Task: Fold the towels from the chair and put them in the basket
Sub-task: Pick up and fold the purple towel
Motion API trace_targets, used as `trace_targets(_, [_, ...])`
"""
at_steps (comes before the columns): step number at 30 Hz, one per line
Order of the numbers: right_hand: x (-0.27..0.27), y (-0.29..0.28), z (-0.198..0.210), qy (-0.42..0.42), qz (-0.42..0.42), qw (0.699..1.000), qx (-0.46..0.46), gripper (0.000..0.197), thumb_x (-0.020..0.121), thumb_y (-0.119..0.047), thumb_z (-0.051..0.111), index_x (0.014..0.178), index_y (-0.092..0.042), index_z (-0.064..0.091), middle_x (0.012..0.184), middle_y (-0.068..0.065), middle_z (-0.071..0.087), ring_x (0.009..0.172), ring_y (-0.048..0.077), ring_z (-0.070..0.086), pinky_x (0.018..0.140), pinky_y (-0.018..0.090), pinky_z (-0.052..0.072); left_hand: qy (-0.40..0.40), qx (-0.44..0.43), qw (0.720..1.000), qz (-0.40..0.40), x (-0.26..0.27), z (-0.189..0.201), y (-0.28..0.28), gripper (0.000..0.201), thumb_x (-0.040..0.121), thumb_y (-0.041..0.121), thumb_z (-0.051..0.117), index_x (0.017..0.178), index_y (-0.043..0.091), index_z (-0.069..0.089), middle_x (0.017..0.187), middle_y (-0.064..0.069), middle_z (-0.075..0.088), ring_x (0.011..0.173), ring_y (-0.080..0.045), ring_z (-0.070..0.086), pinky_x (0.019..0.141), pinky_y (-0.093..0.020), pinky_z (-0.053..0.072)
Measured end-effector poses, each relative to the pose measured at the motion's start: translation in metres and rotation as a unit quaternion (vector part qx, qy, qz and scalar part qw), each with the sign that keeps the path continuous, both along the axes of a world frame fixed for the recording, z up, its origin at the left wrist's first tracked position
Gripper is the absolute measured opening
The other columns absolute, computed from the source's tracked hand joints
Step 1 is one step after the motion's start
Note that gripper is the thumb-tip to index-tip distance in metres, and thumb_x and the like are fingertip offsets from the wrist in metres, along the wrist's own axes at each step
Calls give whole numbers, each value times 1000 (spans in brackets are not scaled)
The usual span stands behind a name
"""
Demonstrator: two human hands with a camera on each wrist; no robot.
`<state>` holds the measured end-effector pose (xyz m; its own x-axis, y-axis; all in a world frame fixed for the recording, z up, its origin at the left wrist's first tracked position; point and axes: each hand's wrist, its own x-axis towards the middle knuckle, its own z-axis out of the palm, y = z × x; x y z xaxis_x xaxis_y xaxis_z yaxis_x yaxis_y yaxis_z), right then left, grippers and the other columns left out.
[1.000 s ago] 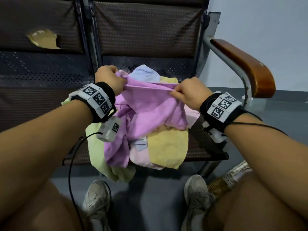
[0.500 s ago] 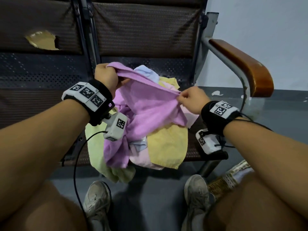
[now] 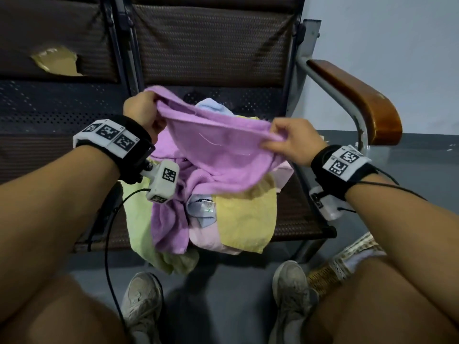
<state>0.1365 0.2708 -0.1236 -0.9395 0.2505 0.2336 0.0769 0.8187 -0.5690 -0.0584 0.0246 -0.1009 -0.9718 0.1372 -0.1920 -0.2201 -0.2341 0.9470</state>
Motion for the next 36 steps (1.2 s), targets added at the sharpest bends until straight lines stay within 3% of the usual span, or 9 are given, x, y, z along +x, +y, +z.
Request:
trace_targets(3, [6,12,-15,-129,-1,981,148,17,86,-32,74,85,-20,63,77,-4,61,74,18,60,65,28,40,6,-39,999,-36,-1,-9,-4,31,91,-1,47,87,14,73,62,-3,61,44,-10,54,47,-20,46])
trace_targets(8, [4,24,-23,-121,-103,968,193,41,98,-45,53,63,-25,59,58,-7,54,56,9,49,51,26,30,23,-91,987,-132,2,-22,-4,37,93,-14,40,98,6,71,88,-10,68,66,-15,68,58,-19,57])
trace_targets(12, [7,31,-27,-72,-119,987,78,29,93,-40,65,72,-20,68,65,-2,63,60,10,55,51,24,36,-10,-115,982,-147,-1,-25,-8,29,94,-6,41,91,4,68,84,-14,69,64,-22,72,56,-23,59])
trace_targets(17, [13,33,-19,-15,-91,988,-126,26,87,-12,71,73,-15,49,59,-1,59,48,9,62,45,19,46,65,-346,928,-118,-8,-29,-12,24,93,23,41,85,10,60,80,-12,60,61,-23,57,50,-26,50])
trace_targets(21, [18,29,-9,-142,-44,989,-20,9,94,-20,64,96,-17,56,77,2,67,64,21,69,55,30,53,147,-345,920,-110,-12,-18,-15,29,91,29,39,106,15,59,101,-11,50,93,-24,47,89,-44,47])
trace_targets(25, [15,27,6,-153,-89,966,191,34,102,-27,46,72,-16,57,73,6,63,69,26,57,61,30,35,158,-212,960,-94,12,7,-8,22,78,35,49,62,32,63,75,1,56,73,-16,49,66,-31,39])
trace_targets(28, [12,32,23,-78,-109,983,124,26,100,-20,48,79,-16,62,78,9,66,73,28,57,66,31,38,132,-126,976,-120,23,26,-5,13,62,27,55,49,24,53,57,9,46,54,-11,42,49,-23,30])
trace_targets(32, [7,29,58,-7,-95,988,-123,31,91,-7,46,76,-22,68,77,5,71,68,18,66,65,31,54,201,-143,963,-112,25,56,-8,15,63,9,55,69,22,61,71,-2,57,67,-19,55,59,-29,43])
trace_targets(36, [1,18,104,42,-116,989,-85,41,91,-14,40,59,-26,62,54,-11,56,60,14,53,56,25,42,285,-183,938,-67,16,80,-13,9,84,11,68,92,12,67,84,-3,66,77,-12,59,68,-25,50])
